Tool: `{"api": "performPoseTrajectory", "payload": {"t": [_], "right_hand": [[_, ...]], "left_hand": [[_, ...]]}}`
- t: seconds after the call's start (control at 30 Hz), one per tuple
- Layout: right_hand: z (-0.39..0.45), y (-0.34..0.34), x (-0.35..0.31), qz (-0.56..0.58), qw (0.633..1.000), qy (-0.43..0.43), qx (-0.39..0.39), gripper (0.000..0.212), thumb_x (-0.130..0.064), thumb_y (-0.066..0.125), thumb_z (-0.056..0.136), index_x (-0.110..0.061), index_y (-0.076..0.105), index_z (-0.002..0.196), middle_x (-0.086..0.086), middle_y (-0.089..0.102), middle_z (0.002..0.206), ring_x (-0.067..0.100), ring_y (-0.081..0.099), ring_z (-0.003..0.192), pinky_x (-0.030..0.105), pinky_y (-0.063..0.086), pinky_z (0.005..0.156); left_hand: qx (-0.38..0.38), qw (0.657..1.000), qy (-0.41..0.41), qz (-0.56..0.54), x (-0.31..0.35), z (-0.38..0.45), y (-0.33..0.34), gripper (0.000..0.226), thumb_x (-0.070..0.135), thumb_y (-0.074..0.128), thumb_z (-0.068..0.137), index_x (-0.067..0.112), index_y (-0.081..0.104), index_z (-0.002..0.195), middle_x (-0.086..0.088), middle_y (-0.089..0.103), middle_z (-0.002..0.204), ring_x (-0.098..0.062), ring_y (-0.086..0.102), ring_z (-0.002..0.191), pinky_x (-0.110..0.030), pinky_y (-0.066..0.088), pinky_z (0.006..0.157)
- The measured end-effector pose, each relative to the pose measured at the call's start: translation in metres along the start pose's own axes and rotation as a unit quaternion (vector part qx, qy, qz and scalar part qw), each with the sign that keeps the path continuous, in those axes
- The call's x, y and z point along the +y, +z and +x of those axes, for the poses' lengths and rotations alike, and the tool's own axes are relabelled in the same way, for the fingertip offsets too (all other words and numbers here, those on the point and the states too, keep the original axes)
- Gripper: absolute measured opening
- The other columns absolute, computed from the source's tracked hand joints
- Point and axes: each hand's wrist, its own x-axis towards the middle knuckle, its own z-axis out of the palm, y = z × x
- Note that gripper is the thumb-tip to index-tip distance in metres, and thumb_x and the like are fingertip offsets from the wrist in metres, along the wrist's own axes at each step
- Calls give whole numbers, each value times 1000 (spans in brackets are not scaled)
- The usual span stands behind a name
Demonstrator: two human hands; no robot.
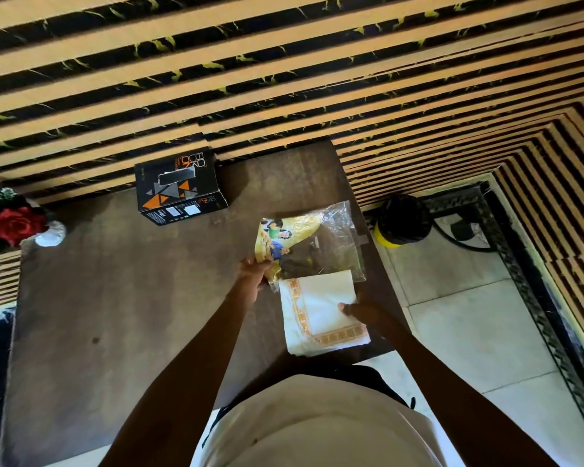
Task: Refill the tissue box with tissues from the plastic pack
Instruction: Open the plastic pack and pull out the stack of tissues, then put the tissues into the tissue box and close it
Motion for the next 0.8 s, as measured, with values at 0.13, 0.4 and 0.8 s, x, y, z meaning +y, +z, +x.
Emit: {"api": "performPoseTrajectory", "payload": {"t": [0.13,0.4,0.8], "right_hand": [[-4,0,-5,-38,999,-19,21,49,-19,65,91,-6,49,136,16,60,132,32,58,121,37,48,98],[-26,9,-36,-239,923,-156,256,32,-31,64,88,-14,61,115,7,70,113,25,69,96,34,56,78],[28,65,-179,-147,955,-249,66,11,-13,68,83,-9,71,93,2,70,86,14,63,78,25,53,74]], "left_hand": [[-23,999,10,39,-3,-3,0,25,10,67,87,13,55,109,-5,63,93,-20,60,84,-34,48,71],[70,989,120,54,-20,8,-4,60,26,80,72,14,37,112,-14,61,111,-28,62,99,-46,55,84],[185,955,229,35,61,1,-73,20,10,72,83,14,59,99,-16,69,104,-31,68,92,-40,55,82]]}}
